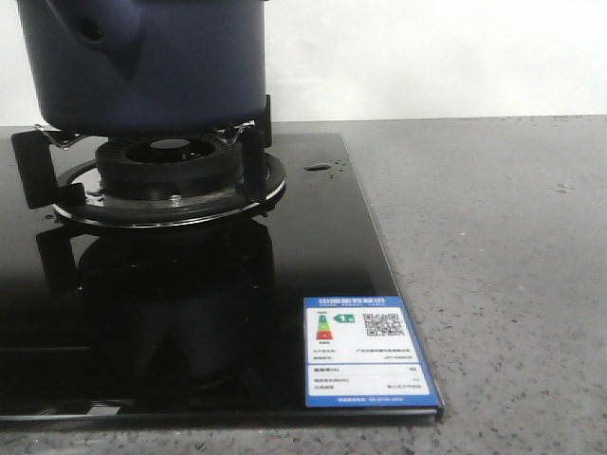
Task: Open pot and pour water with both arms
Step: 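Tilt the cup over the open pot with the right gripper, pouring water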
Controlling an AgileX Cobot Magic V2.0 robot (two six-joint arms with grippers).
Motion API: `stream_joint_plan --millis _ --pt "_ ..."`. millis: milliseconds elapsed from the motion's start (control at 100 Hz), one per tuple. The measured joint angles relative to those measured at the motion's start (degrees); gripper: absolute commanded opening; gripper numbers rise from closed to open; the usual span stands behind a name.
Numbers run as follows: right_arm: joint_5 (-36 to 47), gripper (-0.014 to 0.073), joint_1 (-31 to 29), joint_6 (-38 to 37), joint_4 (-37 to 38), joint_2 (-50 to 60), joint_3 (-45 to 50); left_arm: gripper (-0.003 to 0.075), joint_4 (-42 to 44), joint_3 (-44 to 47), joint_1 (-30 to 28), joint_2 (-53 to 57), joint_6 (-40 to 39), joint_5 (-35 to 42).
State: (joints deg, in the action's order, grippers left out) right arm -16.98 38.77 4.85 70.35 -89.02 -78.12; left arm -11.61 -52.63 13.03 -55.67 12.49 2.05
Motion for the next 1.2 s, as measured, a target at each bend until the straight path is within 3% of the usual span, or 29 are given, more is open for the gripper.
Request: stream_joint_plan --millis 820,1200 --pt "3.4 0.037 0.0 0.0 19.0 -0.1 -0.1 0.036 0.0 0.0 0.0 0.0 0.0 0.0" --pt "3.9 0.037 0.0 0.1 20.7 -0.1 -0.3 0.036 0.0 0.0 0.0 0.0 0.0 0.0"
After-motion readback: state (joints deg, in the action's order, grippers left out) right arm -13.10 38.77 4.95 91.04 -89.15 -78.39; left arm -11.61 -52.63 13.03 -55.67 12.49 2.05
